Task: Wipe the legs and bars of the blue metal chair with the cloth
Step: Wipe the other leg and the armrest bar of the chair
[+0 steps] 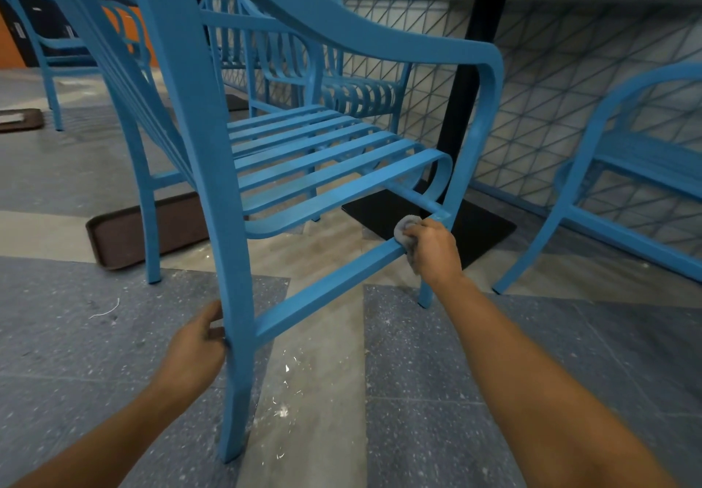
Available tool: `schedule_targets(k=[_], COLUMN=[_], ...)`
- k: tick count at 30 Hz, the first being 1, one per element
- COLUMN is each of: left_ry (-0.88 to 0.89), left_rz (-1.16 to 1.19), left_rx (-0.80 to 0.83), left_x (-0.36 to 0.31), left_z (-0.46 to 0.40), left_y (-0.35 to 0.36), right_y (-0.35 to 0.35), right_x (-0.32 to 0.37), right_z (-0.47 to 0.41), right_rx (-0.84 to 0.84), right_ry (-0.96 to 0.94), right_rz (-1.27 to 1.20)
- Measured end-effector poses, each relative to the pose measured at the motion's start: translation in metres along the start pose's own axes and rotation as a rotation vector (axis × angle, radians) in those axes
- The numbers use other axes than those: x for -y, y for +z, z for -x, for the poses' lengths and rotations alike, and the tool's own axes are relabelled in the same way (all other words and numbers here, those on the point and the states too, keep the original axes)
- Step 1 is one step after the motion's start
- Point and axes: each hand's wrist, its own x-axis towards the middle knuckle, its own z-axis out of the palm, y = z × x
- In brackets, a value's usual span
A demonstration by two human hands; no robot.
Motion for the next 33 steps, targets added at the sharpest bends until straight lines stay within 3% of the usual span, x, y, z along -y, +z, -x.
schedule_targets(k=[3,6,12,14,18,21,26,33], left_ry=[-0.09,-0.111,0.178,0.354,0.669,0.842,0.791,0.588], left_rz=[-0.122,-0.427,-1.042,-1.02,-0.747,-0.703,-0.809,-0.736], left_rx=[-0.01,0.182,0.292,0.306,0.326,0.171,0.01,-0.007], left_x=[0.011,0.021,-0.022,-0.046,-0.086,-0.101,-0.099,-0.091], left_z=[0.01,0.026,0.055,0.065,0.062,0.037,-0.011,-0.04], left_y=[0.0,0.005,0.011,0.02,0.049,0.07,0.092,0.094], right_y=[-0.002,-0.006,-0.011,-0.011,-0.009,-0.017,-0.037,-0.042], right_x=[0.005,0.008,0.001,-0.004,-0.019,-0.03,-0.042,-0.042], right_z=[0.005,0.012,0.029,0.036,0.049,0.048,0.026,-0.018], right_rx=[-0.018,0.009,0.072,0.11,0.133,0.042,-0.134,-0.093], right_ry=[0.026,0.051,0.049,0.048,0.067,0.089,0.162,0.137], right_rz=[-0.051,-0.107,-0.211,-0.165,-0.152,-0.22,-0.25,-0.238])
